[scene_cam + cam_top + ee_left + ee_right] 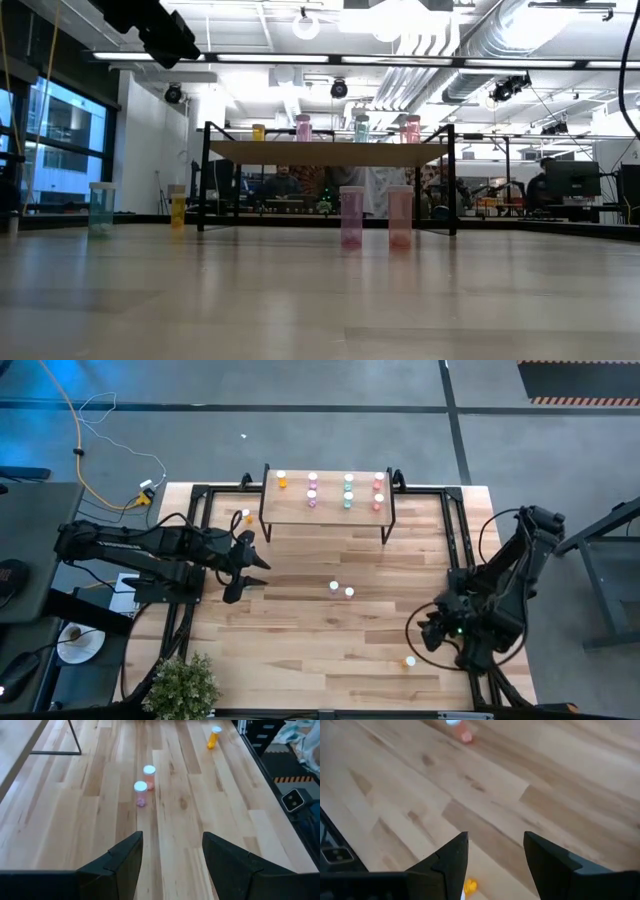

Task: Pick and place medicine bottles onto shelf by color
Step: Put the bottom orange pill bottle on the shelf aligned with the other orange pill bottle

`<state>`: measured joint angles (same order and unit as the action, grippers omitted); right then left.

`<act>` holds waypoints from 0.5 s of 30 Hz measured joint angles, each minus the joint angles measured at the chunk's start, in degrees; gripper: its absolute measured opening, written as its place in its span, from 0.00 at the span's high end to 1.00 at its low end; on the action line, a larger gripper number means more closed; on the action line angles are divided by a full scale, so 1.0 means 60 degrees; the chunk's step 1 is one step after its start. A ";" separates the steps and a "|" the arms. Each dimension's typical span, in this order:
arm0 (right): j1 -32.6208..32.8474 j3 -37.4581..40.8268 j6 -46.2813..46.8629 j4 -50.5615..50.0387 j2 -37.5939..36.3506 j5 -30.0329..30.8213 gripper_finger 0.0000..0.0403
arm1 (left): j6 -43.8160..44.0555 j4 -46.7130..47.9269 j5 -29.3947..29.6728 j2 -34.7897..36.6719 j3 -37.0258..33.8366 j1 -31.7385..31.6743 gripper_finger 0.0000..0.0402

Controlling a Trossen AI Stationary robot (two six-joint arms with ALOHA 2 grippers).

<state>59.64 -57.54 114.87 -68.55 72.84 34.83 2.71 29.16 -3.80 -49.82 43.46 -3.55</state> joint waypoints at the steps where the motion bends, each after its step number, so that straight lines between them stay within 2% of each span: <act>1: 0.0120 0.0000 0.0112 0.0013 0.0084 -0.0080 0.54 | 0.0032 -0.0007 0.0000 0.0000 0.0000 0.0000 0.51; 15: 0.1778 0.0000 0.1342 0.0738 0.1329 -0.0161 0.54 | 0.0680 -0.0006 0.0035 -0.0004 0.0000 0.0000 0.51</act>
<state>70.31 -57.54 122.93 -64.12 80.81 33.87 6.79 29.12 -3.60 -49.84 43.46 -3.55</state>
